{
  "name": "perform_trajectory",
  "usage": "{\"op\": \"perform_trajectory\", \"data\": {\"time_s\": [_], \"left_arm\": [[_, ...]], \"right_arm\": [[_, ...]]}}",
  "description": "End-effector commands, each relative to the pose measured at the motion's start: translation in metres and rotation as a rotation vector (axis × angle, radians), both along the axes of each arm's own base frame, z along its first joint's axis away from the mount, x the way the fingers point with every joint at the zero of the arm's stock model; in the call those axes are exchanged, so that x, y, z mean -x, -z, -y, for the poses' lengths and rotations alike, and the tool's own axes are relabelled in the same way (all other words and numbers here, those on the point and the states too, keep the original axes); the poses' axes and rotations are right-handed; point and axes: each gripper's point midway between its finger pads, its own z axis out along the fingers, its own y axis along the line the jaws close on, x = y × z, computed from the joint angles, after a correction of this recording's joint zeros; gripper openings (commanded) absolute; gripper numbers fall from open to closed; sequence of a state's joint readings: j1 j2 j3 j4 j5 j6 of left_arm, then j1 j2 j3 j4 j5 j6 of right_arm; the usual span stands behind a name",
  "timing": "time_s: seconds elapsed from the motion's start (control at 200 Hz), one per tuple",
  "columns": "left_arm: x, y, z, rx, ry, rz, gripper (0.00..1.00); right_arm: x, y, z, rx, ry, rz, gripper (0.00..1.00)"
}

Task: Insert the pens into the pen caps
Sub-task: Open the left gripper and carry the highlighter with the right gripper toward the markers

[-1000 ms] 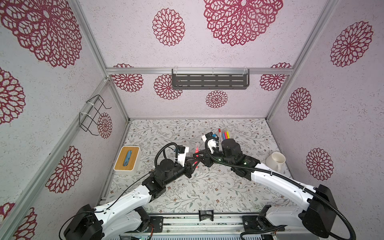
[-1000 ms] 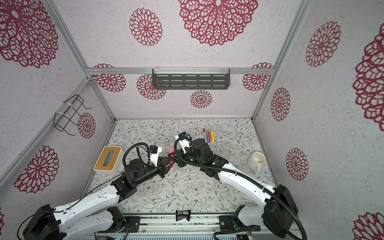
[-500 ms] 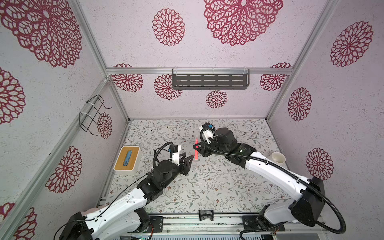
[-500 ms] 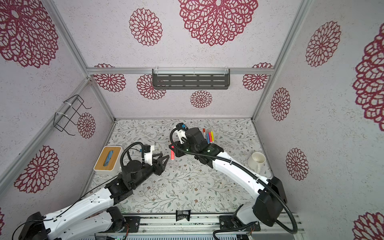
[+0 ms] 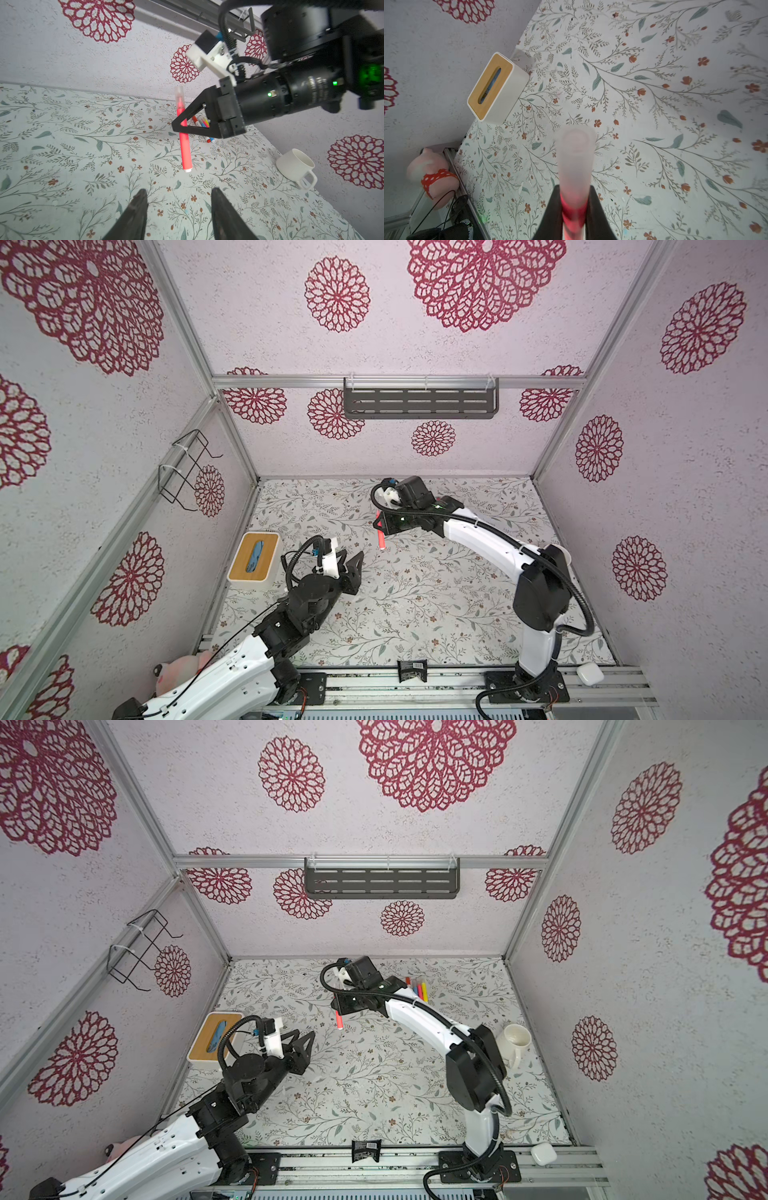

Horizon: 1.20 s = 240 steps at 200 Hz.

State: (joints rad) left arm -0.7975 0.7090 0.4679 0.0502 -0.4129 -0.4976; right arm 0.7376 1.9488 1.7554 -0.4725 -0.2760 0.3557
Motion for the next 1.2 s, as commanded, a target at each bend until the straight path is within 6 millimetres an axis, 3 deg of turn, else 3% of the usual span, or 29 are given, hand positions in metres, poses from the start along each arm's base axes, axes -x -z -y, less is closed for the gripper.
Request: {"op": "perform_trajectory", "data": {"time_s": [0.0, 0.155, 0.375, 0.555, 0.956, 1.196], "left_arm": [[0.0, 0.007, -0.011, -0.025, -0.044, -0.011, 0.51], [0.002, 0.009, -0.013, -0.03, -0.046, -0.016, 0.51], [0.003, 0.01, -0.015, -0.031, -0.048, -0.016, 0.51], [0.004, 0.012, -0.018, -0.037, -0.056, -0.018, 0.52], [0.003, 0.014, -0.019, -0.057, -0.057, -0.016, 0.52], [0.006, 0.017, 0.0, -0.065, 0.057, -0.018, 0.53]], "right_arm": [[-0.003, -0.006, -0.014, -0.019, -0.056, -0.01, 0.0], [-0.028, 0.014, -0.019, 0.027, -0.036, -0.01, 0.0], [-0.07, 0.048, -0.004, 0.104, 0.035, -0.045, 0.0], [-0.098, 0.072, 0.025, 0.161, 0.108, -0.066, 0.0], [-0.136, 0.098, 0.096, 0.272, 0.229, -0.082, 0.0], [-0.153, 0.109, 0.139, 0.328, 0.289, -0.099, 0.0]]}}
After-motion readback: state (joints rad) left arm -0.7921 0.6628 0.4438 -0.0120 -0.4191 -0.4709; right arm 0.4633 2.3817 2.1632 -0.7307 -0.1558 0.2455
